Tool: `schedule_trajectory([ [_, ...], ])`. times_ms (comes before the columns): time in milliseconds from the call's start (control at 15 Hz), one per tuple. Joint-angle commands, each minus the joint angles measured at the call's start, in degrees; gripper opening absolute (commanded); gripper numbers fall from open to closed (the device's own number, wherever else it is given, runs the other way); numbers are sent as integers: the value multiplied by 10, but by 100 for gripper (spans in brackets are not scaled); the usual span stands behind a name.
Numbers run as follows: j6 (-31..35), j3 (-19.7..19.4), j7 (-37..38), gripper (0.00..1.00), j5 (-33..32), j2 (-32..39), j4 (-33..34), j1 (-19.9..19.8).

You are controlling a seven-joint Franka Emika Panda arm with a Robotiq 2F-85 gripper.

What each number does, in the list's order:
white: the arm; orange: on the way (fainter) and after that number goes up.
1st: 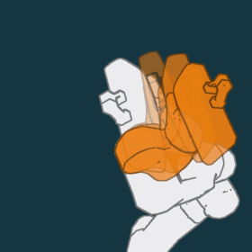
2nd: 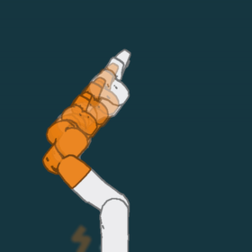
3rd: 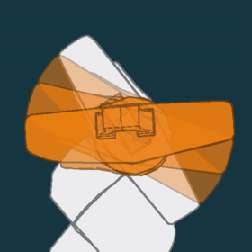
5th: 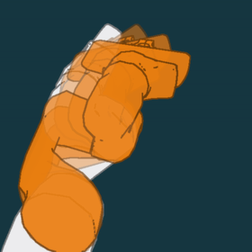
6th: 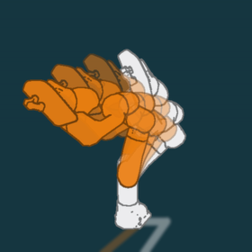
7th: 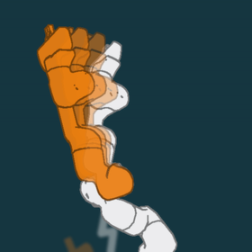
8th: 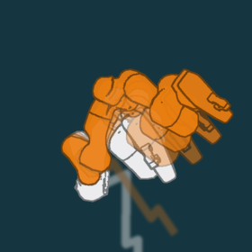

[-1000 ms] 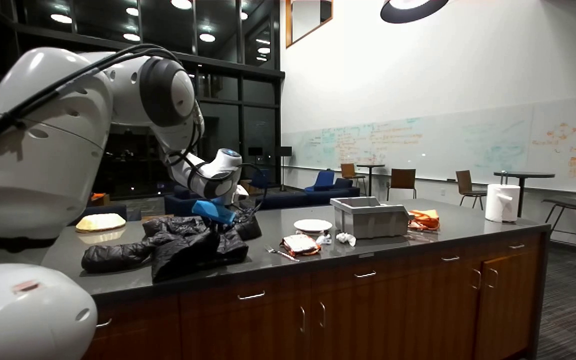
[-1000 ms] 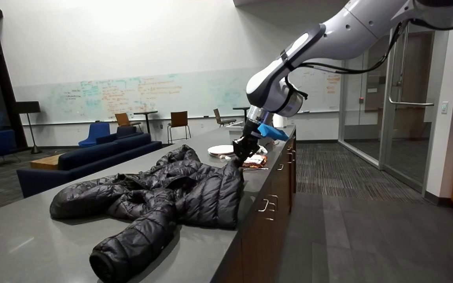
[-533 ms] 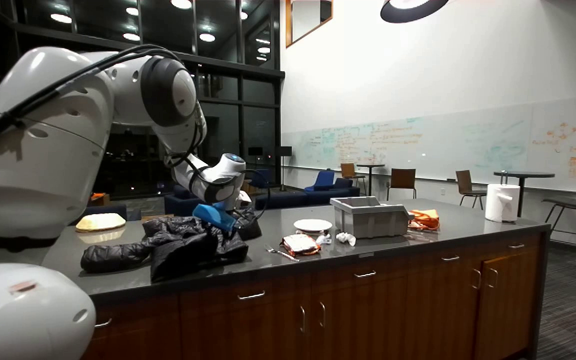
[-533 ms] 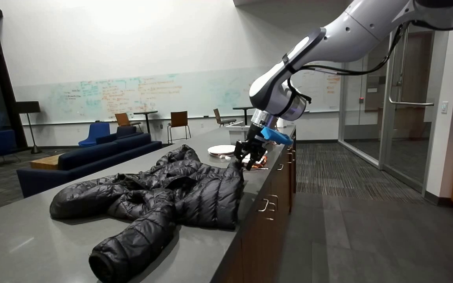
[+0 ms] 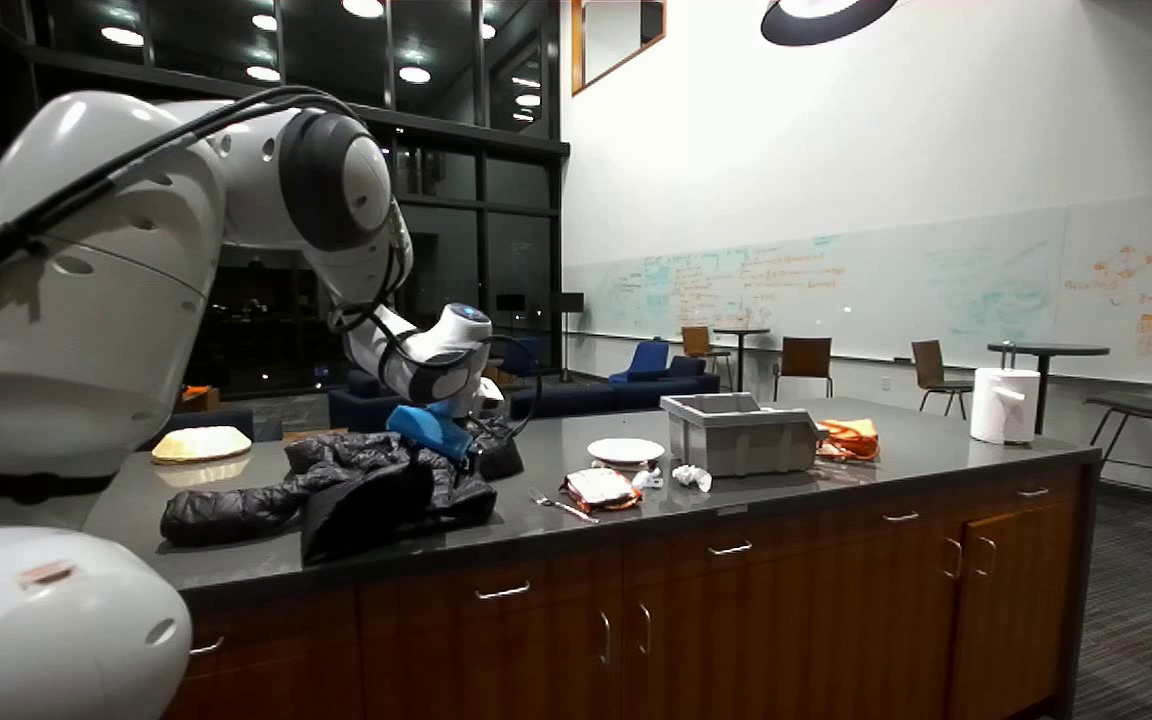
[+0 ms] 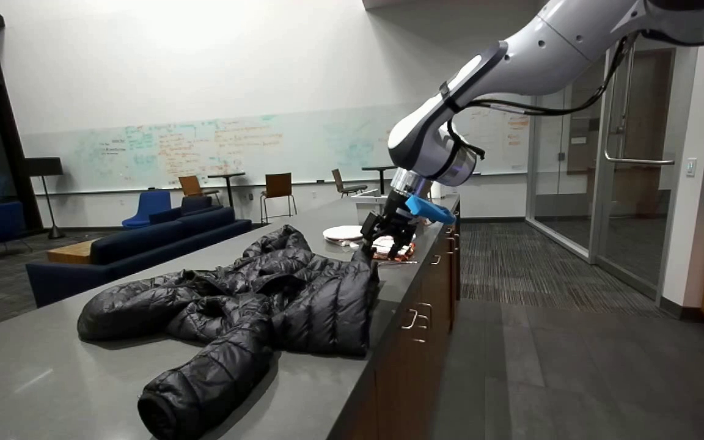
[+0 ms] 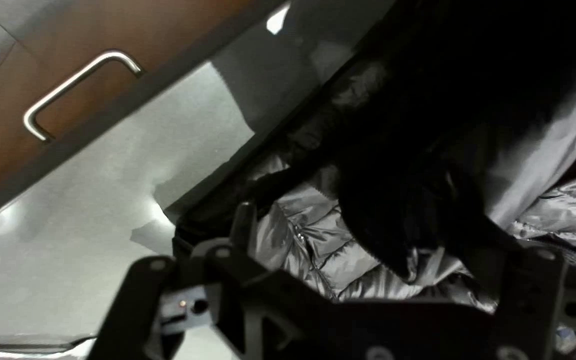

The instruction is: Move the jacket slightly to the right

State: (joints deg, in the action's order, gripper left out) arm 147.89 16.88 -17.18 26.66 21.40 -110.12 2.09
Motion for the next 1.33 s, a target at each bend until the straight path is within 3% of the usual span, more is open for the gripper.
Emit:
schedule_trajectory([
  [0, 1, 2, 4, 100, 14, -31, -9, -7],
  [400, 4, 12, -19, 100, 66, -63, -20, -15],
  [933, -1, 47, -141, 100, 261, -78, -71, 5],
  [1267, -14, 48, -237, 100, 374, -81, -97, 36],
])
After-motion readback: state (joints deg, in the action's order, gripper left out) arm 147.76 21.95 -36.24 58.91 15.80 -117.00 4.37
